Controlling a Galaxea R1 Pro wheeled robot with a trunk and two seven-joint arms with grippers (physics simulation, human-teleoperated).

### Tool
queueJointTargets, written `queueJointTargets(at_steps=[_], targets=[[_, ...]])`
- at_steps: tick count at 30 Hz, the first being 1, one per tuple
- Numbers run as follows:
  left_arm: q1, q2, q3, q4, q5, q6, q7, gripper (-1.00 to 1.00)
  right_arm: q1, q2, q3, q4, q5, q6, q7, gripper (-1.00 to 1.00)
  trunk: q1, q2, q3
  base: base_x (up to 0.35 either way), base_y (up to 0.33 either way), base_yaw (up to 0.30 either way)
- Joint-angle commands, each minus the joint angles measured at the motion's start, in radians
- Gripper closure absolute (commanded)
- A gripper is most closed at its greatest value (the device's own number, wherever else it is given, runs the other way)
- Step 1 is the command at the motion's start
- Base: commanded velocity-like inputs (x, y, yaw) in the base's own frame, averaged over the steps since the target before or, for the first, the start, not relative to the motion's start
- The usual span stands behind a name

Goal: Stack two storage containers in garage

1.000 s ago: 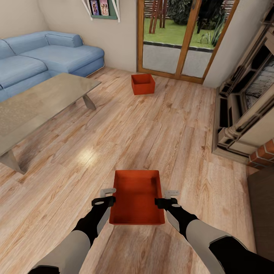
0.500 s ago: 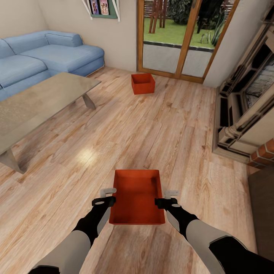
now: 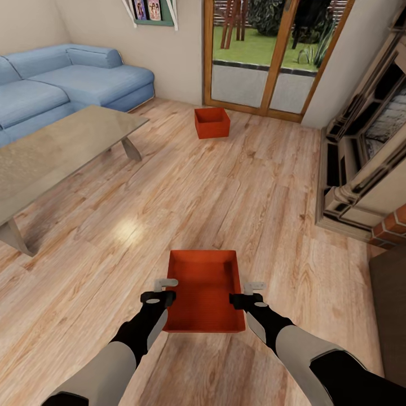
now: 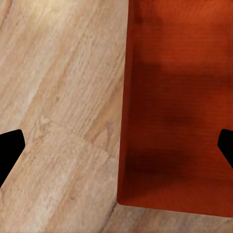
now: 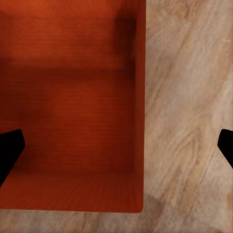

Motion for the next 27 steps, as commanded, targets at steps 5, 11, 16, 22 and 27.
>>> queueJointTargets(at_steps=[5,11,16,22,27], targets=[[0.000,0.002,-0.009,-0.002,0.007,0.005,0.010,-1.00,-0.001,0.000,0.009,0.000,-0.010,0.004,-0.005,-1.00,0.000,0.000,-0.001,0.000,0.000,0.000],[0.000,0.002,-0.010,-0.002,0.007,0.004,0.010,-1.00,-0.001,-0.001,0.009,0.000,-0.010,0.001,-0.006,-1.00,0.000,0.000,-0.001,0.000,0.000,0.000],[0.000,0.002,-0.010,-0.002,0.007,0.002,0.010,-1.00,-0.001,0.000,0.009,0.000,-0.011,-0.001,-0.006,-1.00,0.000,0.000,-0.001,0.000,0.000,0.000],[0.000,0.002,-0.011,-0.002,0.008,0.000,0.007,-1.00,-0.001,0.000,0.009,0.000,-0.011,-0.002,-0.006,-1.00,0.019,-0.035,-0.016,0.000,0.000,0.000],[0.000,0.002,-0.011,-0.002,0.009,0.000,0.006,-1.00,-0.001,0.000,0.009,0.000,-0.012,-0.001,-0.006,-1.00,0.038,-0.070,-0.032,0.000,0.000,0.000]])
